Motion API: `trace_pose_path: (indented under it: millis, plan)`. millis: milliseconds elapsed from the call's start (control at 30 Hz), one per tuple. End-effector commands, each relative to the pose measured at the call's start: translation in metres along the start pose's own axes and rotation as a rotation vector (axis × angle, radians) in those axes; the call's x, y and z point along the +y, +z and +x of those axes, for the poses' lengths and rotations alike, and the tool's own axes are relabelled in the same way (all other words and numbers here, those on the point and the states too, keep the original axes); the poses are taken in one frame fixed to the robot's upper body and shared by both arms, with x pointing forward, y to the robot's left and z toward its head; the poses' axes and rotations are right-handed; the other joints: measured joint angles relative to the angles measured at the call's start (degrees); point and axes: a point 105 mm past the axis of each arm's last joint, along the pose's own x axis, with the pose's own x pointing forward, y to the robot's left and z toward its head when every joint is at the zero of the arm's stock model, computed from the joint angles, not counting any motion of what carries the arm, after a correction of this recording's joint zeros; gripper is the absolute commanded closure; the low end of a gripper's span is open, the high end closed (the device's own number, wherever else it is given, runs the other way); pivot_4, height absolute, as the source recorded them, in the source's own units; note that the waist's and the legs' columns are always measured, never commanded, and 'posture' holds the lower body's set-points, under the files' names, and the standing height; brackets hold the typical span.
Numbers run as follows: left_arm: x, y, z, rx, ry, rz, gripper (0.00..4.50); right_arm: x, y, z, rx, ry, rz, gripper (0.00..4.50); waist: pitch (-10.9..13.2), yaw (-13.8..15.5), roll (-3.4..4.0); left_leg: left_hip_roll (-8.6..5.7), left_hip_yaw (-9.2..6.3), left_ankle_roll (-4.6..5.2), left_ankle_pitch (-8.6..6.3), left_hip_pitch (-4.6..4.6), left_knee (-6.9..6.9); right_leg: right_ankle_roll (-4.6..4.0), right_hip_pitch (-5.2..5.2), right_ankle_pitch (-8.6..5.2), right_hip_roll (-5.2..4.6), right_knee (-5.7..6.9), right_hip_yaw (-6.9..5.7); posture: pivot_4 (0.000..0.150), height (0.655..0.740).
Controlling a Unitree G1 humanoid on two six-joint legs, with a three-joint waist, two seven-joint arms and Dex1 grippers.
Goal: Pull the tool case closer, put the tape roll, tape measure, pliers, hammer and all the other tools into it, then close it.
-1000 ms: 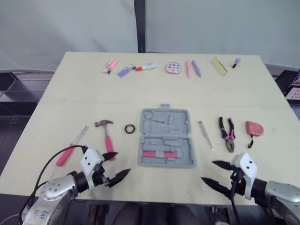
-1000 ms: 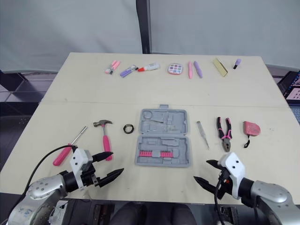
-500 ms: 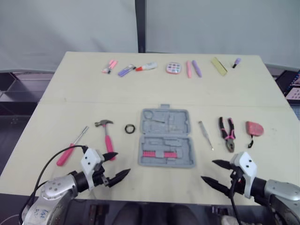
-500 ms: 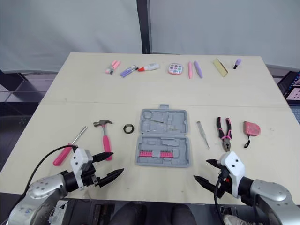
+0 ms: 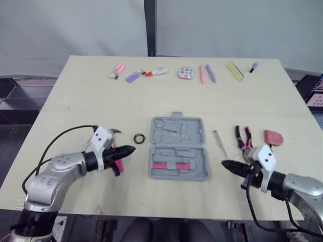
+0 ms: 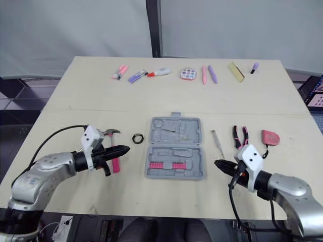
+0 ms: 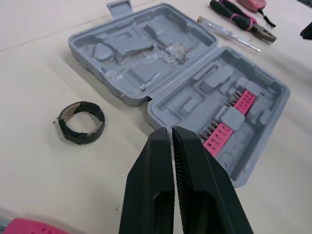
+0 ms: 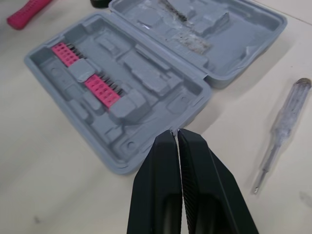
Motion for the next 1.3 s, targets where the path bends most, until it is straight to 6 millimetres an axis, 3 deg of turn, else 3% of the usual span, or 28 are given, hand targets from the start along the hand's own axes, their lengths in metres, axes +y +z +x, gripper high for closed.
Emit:
trace_pose_path:
  millis: [33, 200, 467, 733, 1300]
  plan:
    - [0.009, 0.0, 0.008, 0.038, -0.019, -0.015, 4.41, -0.015, 0.005, 0.013, 0.009, -0.057, -0.033, 4.42, 0.0, -0.38, 0.0, 0.0, 0.0, 0.0, 0.0, 0.02, 0.0, 0.0, -0.01, 0.0, 0.0, 0.07, 0.0, 0.15, 0.7134]
    - [0.02, 0.002, 0.021, 0.046, -0.028, 0.01, 4.41, -0.033, 0.003, 0.031, 0.085, -0.088, 0.021, 4.42, 0.0, -1.04, 0.0, -0.04, -0.03, 0.0, 0.0, -0.05, -0.02, 0.0, -0.21, 0.0, -0.02, 0.35, -0.13, 0.15, 0.7134]
    - [0.025, -0.017, 0.044, 0.127, -0.065, 0.113, 4.41, -0.045, 0.003, 0.047, 0.109, -0.114, 0.057, 4.42, 0.0, -1.01, 0.0, -0.07, -0.06, 0.0, 0.0, -0.08, 0.03, 0.0, -0.27, 0.0, -0.06, 0.49, -0.23, 0.15, 0.7134]
    - [0.025, -0.017, 0.063, 0.123, -0.089, 0.157, 4.41, -0.047, 0.003, 0.058, 0.121, -0.094, 0.066, 4.42, 0.0, -1.13, -0.01, -0.12, 0.03, 0.0, 0.0, -0.24, 0.13, 0.01, -0.67, 0.01, -0.08, 0.97, -0.28, 0.15, 0.7134]
    - [0.028, -0.021, 0.084, 0.15, -0.087, 0.205, 4.41, -0.043, 0.005, 0.087, 0.133, -0.038, 0.06, 4.42, 0.0, -1.15, -0.01, -0.15, 0.0, 0.0, 0.0, -0.27, 0.4, 0.01, -0.91, 0.01, -0.15, 1.46, -0.28, 0.15, 0.7134]
